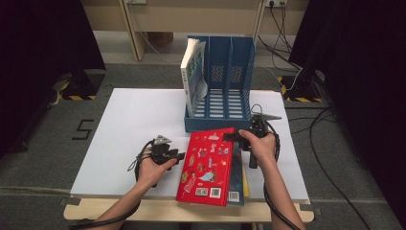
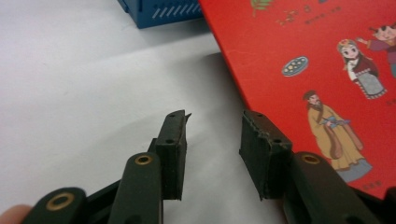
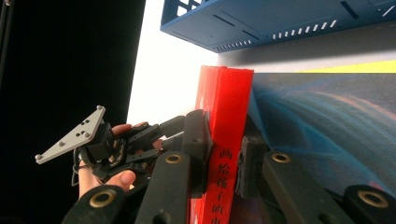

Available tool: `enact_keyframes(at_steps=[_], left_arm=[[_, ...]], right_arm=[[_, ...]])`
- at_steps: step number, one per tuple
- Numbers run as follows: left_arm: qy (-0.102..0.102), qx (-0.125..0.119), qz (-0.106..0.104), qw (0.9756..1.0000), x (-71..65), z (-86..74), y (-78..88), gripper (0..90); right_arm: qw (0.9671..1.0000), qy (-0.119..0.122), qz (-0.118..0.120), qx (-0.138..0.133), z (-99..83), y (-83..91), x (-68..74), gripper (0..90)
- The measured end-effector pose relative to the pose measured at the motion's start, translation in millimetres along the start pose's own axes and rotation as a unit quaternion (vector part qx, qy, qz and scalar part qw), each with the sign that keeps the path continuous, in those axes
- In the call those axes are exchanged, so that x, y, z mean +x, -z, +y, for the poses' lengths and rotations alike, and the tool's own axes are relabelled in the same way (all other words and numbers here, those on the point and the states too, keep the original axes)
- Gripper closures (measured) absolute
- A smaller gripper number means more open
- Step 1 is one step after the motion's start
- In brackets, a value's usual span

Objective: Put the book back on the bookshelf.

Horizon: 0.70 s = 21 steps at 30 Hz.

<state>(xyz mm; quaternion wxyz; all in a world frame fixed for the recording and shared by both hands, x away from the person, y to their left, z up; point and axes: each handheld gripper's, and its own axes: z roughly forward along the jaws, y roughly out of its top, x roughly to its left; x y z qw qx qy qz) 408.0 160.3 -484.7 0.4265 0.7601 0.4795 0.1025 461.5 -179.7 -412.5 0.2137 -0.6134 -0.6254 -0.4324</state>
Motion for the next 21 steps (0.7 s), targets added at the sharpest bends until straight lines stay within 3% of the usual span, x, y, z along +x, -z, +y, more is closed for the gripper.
enact_keyframes(at_steps=[7,21], left_arm=[[0.008,-0.017,0.007,0.9998,8.6,-2.7,5.5,56.8],[0.009,-0.035,0.017,0.9992,17.1,-3.8,10.6,50.9]], right_arm=[[0.9996,0.007,0.015,-0.021,-1.4,6.3,9.5,80.0],[0.998,0.038,0.013,-0.049,-0.2,17.8,28.5,80.3]])
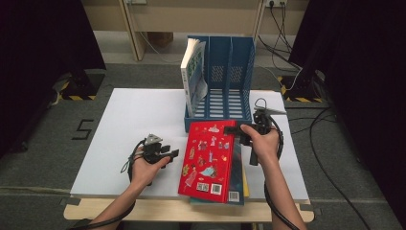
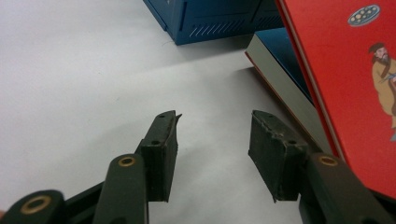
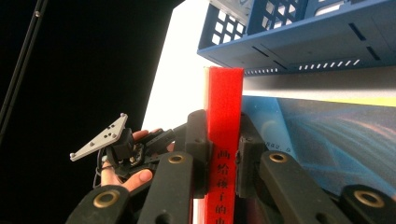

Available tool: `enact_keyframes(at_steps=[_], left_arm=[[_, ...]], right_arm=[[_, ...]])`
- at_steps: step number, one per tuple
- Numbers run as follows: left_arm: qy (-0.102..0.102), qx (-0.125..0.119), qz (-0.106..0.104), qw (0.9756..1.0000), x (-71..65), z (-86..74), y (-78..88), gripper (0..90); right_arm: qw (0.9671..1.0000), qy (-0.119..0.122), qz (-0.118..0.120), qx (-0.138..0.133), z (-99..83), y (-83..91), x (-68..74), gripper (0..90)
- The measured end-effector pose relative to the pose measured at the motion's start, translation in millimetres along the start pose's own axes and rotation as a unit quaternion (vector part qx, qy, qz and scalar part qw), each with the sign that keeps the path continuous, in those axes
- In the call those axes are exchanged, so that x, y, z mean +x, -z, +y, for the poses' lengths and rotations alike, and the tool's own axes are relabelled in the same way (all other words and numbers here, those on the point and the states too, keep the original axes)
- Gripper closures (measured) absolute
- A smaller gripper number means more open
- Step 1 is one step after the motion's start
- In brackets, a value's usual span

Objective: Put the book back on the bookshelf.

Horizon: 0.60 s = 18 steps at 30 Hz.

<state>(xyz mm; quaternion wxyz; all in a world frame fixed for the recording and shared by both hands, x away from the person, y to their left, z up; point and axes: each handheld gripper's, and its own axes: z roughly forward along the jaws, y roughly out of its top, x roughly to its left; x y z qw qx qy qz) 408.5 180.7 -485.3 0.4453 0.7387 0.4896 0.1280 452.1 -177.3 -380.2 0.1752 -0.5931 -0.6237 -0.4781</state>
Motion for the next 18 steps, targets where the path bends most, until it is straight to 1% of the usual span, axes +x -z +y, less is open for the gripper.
enact_keyframes(at_steps=[7,8,9,18], left_arm=[[-0.001,-0.001,0.001,1.0,0.7,0.0,1.1,50.8],[-0.001,-0.001,0.001,1.0,0.7,0.0,1.1,50.8],[-0.001,-0.001,0.001,1.0,0.9,0.0,1.1,50.8],[0.001,-0.002,0.002,1.0,2.3,0.0,-0.3,50.3]], right_arm=[[0.9999,0.01,-0.002,-0.008,1.2,3.2,6.8,80.3],[0.9998,0.015,-0.002,-0.01,1.3,3.8,7.3,80.3],[0.9999,0.013,-0.001,-0.011,1.5,4.3,9.0,80.3],[0.9993,0.031,0.0,-0.023,4.4,10.3,17.2,80.4]])
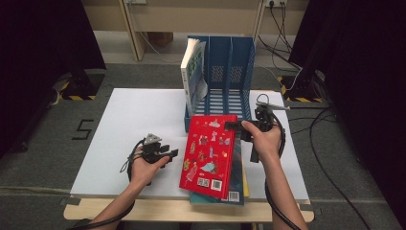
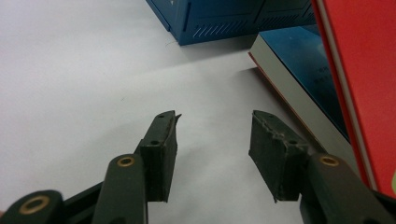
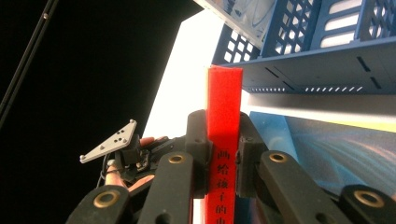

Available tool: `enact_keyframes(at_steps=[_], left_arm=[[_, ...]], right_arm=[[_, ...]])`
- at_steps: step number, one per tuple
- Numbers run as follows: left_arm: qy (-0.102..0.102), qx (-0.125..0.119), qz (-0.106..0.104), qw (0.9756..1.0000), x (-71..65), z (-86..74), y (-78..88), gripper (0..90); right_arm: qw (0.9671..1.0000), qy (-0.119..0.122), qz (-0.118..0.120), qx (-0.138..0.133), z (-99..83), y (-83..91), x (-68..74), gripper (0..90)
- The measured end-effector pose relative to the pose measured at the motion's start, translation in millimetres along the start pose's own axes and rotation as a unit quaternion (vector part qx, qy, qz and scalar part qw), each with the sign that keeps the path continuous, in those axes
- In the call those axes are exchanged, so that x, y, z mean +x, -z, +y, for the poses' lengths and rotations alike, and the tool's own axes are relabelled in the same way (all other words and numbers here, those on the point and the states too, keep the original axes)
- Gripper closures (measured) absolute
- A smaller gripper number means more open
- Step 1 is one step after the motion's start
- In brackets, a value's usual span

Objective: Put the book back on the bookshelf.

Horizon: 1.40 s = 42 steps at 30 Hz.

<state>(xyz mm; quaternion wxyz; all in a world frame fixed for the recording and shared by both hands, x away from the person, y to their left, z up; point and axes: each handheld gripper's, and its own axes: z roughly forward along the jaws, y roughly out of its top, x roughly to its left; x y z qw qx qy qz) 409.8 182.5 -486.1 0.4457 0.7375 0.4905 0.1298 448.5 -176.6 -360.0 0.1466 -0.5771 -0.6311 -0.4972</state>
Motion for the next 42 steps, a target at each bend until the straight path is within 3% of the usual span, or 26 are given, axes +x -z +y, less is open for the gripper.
enact_keyframes(at_steps=[42], left_arm=[[0.0,-0.003,0.008,1.0,7.8,-3.6,5.1,47.8]], right_arm=[[0.9982,0.034,-0.004,-0.05,12.6,25.2,13.3,80.2]])
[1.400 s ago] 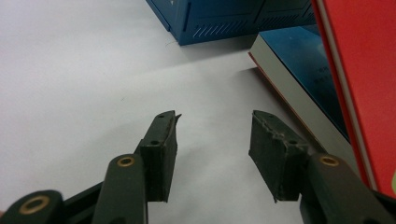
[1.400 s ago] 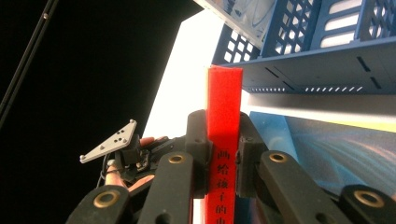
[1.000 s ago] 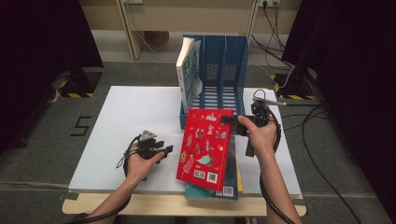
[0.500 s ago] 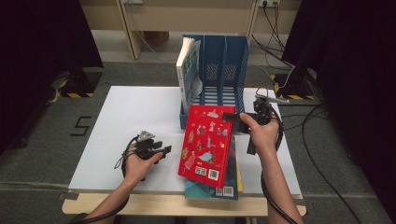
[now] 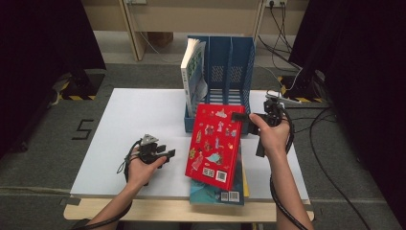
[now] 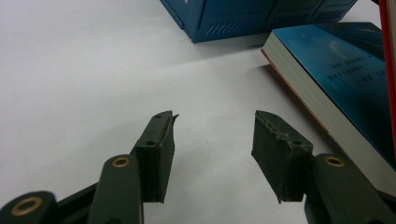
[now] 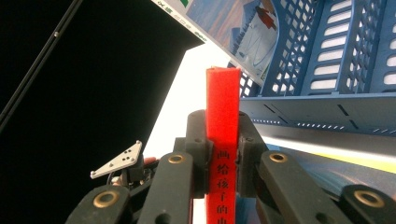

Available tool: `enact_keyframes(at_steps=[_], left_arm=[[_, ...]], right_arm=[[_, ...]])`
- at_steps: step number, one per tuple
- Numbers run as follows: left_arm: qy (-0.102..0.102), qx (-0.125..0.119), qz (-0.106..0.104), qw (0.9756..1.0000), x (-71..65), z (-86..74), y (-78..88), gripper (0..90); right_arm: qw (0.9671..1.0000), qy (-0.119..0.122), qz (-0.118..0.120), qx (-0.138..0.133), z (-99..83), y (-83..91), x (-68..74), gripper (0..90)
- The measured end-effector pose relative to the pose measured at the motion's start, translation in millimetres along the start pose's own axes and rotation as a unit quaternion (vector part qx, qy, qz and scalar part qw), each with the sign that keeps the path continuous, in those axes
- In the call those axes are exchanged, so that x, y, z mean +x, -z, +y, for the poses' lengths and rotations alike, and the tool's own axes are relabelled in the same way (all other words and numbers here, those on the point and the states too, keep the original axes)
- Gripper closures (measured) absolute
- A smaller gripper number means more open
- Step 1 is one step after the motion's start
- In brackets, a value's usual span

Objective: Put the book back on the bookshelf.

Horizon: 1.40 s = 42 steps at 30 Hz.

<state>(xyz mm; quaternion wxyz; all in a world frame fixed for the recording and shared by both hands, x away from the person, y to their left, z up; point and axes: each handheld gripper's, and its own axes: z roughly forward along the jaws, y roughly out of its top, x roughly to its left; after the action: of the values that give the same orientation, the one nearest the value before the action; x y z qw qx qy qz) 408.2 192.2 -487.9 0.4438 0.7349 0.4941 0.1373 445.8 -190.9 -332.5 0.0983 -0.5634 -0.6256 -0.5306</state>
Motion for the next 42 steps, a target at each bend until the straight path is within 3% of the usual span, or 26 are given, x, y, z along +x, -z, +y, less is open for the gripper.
enact_keyframes(at_steps=[42], left_arm=[[0.0,-0.005,0.004,1.0,3.9,1.6,2.5,47.8]], right_arm=[[0.9993,0.014,-0.014,-0.033,13.9,17.8,10.5,79.9]])
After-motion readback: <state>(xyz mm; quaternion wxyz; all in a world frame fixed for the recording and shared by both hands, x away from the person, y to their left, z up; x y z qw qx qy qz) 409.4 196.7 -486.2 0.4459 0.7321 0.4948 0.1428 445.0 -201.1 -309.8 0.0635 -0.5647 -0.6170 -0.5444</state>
